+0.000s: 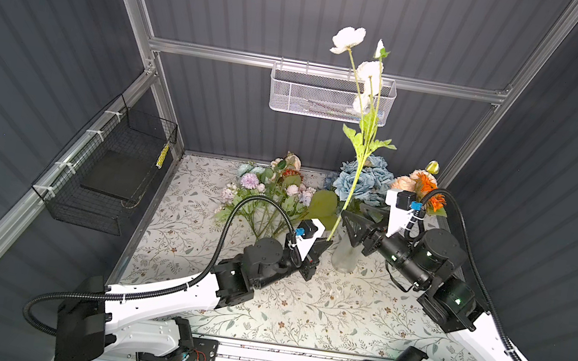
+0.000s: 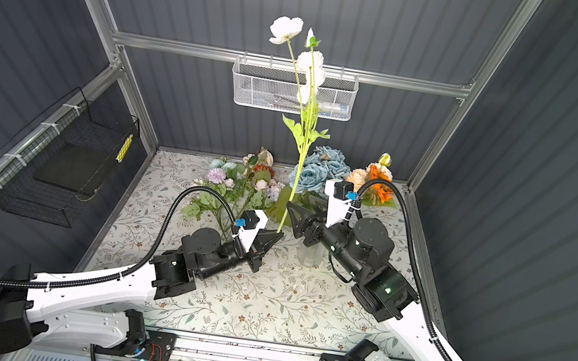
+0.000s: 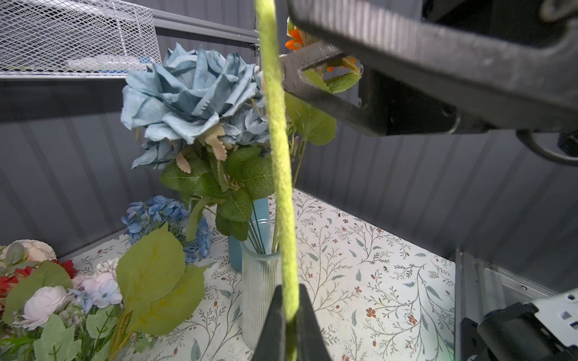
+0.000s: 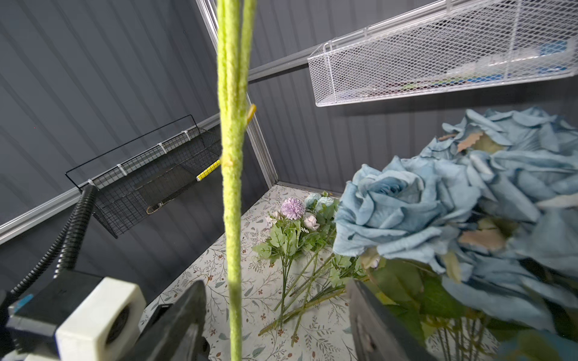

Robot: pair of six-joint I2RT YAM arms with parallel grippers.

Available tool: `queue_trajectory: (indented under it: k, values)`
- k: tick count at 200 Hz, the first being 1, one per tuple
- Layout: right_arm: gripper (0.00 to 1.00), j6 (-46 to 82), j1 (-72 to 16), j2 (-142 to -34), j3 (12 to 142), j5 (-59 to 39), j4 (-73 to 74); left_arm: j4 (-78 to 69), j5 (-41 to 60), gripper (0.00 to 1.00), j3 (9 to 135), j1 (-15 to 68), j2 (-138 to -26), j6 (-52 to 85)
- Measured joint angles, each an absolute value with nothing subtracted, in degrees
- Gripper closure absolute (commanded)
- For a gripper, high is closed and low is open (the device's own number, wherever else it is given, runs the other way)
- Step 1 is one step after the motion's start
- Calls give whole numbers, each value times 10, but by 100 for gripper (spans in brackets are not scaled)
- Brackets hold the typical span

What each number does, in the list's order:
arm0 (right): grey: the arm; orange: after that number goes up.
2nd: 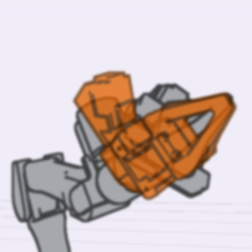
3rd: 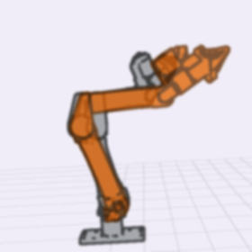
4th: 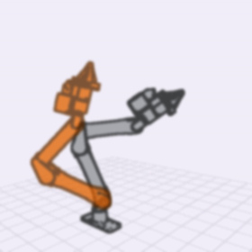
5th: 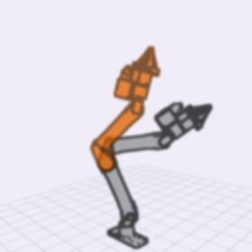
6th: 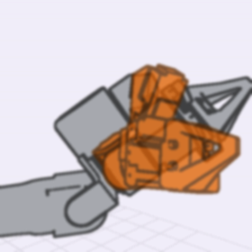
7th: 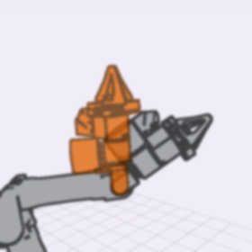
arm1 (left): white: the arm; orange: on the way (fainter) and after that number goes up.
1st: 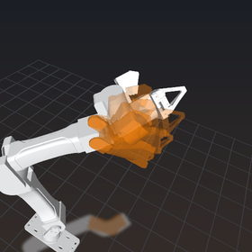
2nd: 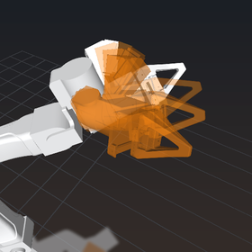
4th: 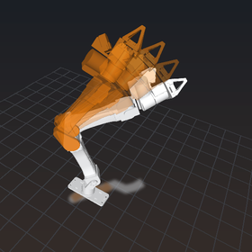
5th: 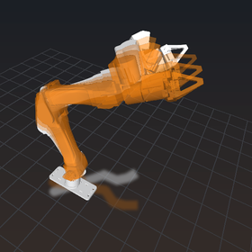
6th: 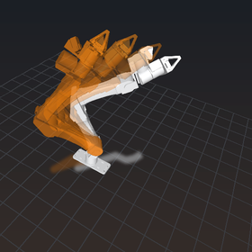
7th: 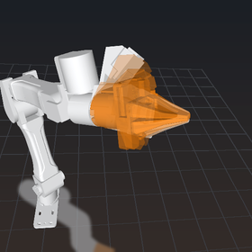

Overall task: Arrange the flowers into the vase
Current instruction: 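Carry the white flower to the vase with the left gripper while the right grasps it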

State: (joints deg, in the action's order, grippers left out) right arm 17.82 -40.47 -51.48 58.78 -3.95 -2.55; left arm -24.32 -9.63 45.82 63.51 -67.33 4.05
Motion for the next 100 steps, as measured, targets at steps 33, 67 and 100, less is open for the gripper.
queue_trajectory:
  k: [33, 67, 100]
  values:
    - [49, 181, -402, -535, 588, -63, -4, -245, -94, 100, 458, 644, -686, 41]
    - [96, 192, -390, -546, 588, -76, 8, -250, -94, 100, 458, 649, -686, 41]
    - [100, 202, -387, -544, 588, -89, 19, -260, -95, 9, 458, 649, -686, 42]
